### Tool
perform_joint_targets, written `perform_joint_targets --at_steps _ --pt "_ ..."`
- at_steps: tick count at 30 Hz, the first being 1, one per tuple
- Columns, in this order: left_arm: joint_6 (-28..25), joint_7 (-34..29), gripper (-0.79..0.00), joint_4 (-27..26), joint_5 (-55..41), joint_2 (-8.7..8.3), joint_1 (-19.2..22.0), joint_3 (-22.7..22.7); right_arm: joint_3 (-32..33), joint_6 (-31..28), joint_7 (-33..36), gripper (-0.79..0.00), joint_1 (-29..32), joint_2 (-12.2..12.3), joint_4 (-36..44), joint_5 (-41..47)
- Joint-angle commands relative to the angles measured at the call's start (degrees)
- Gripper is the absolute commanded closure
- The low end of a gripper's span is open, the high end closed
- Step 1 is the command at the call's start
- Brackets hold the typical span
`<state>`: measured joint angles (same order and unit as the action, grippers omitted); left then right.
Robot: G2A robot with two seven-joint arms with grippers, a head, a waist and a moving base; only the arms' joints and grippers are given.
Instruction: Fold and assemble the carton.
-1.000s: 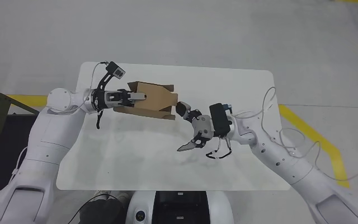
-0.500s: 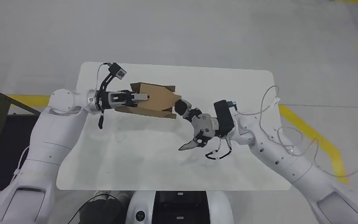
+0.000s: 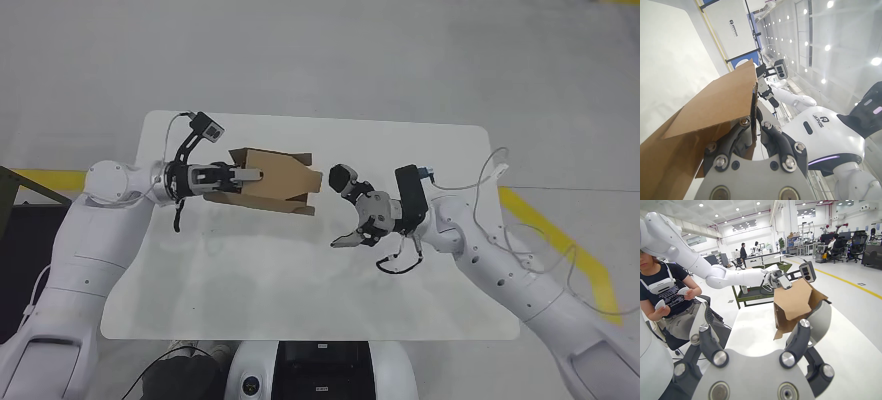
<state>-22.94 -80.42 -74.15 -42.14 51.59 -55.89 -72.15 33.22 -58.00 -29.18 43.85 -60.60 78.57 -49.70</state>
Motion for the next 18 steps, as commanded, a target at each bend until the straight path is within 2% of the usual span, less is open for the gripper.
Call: perform_joint_targets --at_steps 1,9,18 --pt "0.0 -0.4 0.000 -0.2 -0.7 0.01 -0.3 -0.3 0.2 0.0 0.6 -0.785 0.2 -0.2 -0.7 0.5" --pt "0.0 0.8 0.000 -1.0 0.8 0.19 -0.2 -0.4 -2.8 0.0 3.9 -0.785 -0.5 -1.9 -0.5 4.0" --pt "0.6 3.3 0.000 -1.2 5.5 0.70 0.7 1.6 -4.1 0.0 3.9 -0.785 -2.2 -2.9 -0.1 4.3"
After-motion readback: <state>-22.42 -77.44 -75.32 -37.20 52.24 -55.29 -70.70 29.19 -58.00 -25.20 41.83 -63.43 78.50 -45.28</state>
